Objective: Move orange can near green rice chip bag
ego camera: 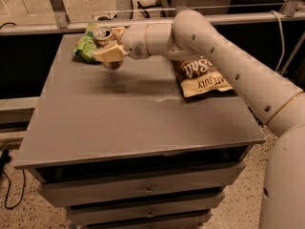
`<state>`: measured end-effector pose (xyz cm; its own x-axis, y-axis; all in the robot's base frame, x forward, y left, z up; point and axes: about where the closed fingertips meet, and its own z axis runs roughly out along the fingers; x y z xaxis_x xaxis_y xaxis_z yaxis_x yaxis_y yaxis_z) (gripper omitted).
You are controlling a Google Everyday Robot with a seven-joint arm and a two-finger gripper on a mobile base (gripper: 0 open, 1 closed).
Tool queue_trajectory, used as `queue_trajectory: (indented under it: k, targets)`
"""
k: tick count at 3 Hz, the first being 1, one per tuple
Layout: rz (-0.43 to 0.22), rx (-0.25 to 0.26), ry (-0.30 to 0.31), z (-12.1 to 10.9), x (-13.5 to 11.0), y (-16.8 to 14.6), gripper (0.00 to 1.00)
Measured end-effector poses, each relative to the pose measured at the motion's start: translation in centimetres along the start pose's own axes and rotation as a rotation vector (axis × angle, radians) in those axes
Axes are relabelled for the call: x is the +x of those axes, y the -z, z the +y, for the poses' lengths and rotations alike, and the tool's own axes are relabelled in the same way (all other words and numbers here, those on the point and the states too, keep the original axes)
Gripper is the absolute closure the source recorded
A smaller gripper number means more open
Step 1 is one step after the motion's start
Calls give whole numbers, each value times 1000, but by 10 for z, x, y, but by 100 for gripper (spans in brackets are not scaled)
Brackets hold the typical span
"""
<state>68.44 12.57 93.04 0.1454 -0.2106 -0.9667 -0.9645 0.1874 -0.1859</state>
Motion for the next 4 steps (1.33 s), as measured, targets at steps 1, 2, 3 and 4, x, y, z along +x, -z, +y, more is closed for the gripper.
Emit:
queue_trajectory:
  k: [1,2,3,4]
  targets:
    - [-21,68,-12,-50,9,7,100]
    - [-34,96,-53,-76,19,4,100]
    - [-36,81,-108,-87,29,-11,83]
    - [-35,71,-146,-94,35,-21,59]
